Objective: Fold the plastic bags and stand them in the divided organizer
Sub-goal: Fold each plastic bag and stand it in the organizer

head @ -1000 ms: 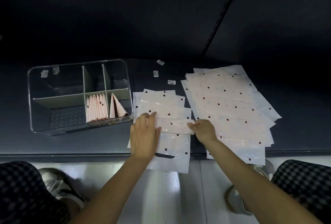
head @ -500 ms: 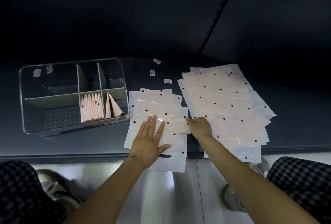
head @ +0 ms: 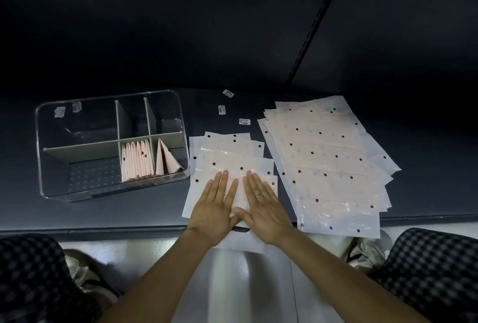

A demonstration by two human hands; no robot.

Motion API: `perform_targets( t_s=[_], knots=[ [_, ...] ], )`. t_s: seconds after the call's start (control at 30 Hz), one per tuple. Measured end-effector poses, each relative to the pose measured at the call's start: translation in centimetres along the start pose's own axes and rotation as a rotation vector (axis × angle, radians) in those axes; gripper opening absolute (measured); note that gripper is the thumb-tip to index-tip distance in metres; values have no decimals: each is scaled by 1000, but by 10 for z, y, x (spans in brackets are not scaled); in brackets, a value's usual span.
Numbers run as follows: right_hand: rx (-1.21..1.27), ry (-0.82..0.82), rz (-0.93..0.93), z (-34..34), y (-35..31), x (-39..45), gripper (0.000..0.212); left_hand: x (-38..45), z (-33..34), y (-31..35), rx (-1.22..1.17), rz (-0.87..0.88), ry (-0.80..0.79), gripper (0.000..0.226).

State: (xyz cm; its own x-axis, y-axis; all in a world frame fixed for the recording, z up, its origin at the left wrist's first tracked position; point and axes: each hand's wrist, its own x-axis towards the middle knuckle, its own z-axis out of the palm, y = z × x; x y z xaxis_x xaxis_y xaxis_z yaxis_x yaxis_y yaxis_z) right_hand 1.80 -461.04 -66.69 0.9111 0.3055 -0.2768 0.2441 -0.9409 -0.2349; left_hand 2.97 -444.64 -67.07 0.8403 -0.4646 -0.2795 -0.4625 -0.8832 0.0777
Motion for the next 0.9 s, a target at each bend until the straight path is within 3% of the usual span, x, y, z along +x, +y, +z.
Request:
perform_targets(
  t_s=[0.27, 0.43, 0.6, 0.77, 0.9],
  knots=[
    [-57, -26, 164, -13, 24, -15, 72, -11, -2, -15, -24, -85, 1, 84],
    [-1, 199, 212, -43, 23, 15, 39, -12, -4, -18, -59, -65, 2, 83],
    [93, -34, 196, -64, 33, 42, 29, -12, -2, -22, -106, -44, 5, 83],
    [67, -148, 222, -68, 35, 50, 22, -10, -4, -21, -134, -71, 37, 81],
    [260, -168, 341, -69, 29, 40, 10, -15, -19, -12, -85, -6, 267, 78]
  ],
)
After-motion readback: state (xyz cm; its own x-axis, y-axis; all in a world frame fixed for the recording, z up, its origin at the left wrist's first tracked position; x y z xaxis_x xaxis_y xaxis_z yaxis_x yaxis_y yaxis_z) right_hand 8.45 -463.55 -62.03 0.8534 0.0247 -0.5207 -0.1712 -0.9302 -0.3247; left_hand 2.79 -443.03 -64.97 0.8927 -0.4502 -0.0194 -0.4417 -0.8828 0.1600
